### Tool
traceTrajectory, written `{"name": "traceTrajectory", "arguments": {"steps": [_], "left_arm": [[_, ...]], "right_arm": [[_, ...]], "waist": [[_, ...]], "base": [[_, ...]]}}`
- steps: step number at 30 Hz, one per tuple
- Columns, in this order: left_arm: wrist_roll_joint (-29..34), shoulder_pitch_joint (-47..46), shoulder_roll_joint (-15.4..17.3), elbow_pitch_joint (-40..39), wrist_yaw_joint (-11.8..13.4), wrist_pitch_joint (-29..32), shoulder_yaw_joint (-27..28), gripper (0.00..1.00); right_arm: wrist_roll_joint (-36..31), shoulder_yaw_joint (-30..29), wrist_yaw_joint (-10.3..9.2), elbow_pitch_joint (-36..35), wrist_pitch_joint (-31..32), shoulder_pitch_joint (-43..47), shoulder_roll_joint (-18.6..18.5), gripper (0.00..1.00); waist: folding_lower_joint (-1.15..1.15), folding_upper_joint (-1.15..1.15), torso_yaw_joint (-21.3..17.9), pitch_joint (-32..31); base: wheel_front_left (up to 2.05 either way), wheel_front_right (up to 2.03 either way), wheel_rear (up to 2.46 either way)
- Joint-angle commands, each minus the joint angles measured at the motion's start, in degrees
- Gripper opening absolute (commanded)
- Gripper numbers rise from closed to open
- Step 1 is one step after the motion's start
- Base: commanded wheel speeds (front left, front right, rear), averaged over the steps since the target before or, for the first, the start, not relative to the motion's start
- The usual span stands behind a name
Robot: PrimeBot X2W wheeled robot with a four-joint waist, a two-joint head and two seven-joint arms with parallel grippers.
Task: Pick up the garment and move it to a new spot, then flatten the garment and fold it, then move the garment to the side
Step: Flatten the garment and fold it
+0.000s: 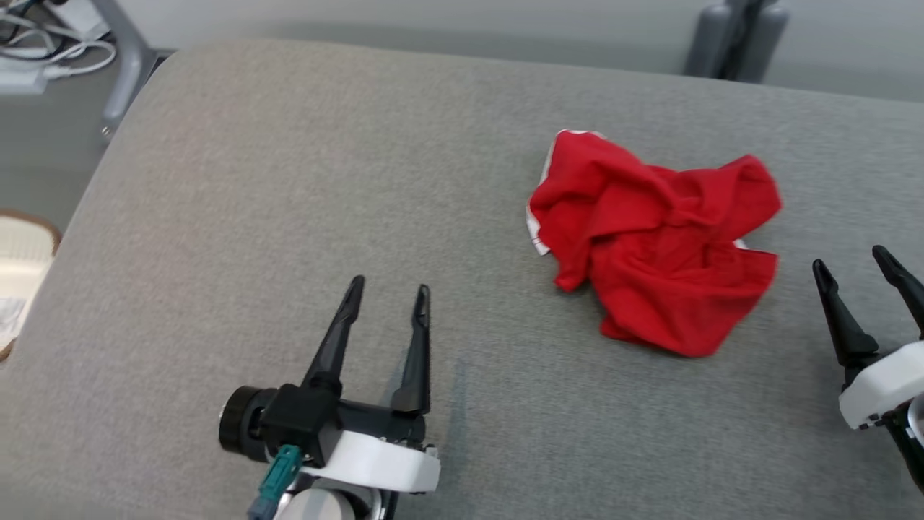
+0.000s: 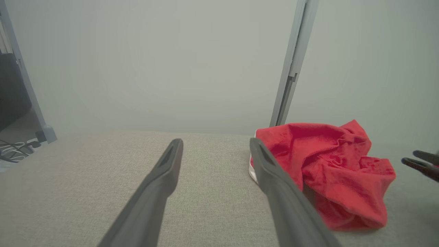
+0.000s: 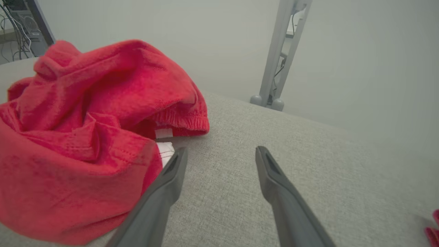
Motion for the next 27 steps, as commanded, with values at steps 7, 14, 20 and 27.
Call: {"name": "traceTrajectory", "arguments": {"steps": [7,14,20,27], "left_arm": [[-0.94,-2.67,0.19,-0.06,2.21,-0.03,-2.88,1.0],[-0.95,-2.84,0.2,0.04,2.65,-0.03,-3.28,1.0],[-0.88,-2.48,0.19,0.37,2.81,-0.03,-3.04,1.0],[-0.43,-1.55,0.19,1.0,2.09,-0.03,-1.74,1.0]], "right_arm": [[8.17,9.35,0.0,2.75,2.95,-5.06,-5.99,1.0],[13.37,16.2,0.0,4.36,4.88,-7.76,-8.34,1.0],[17.95,22.36,0.0,5.68,6.02,-9.46,-9.32,0.0],[19.21,21.84,0.0,9.6,1.19,-12.1,-10.67,0.0]], "waist": [[0.0,0.0,5.14,3.08],[0.0,0.0,6.37,3.03],[0.0,0.0,6.74,2.32],[0.0,0.0,5.44,0.07]], "base": [[0.0,0.0,0.0],[0.0,0.0,0.0],[0.0,0.0,0.0],[0.0,0.0,0.0]]}}
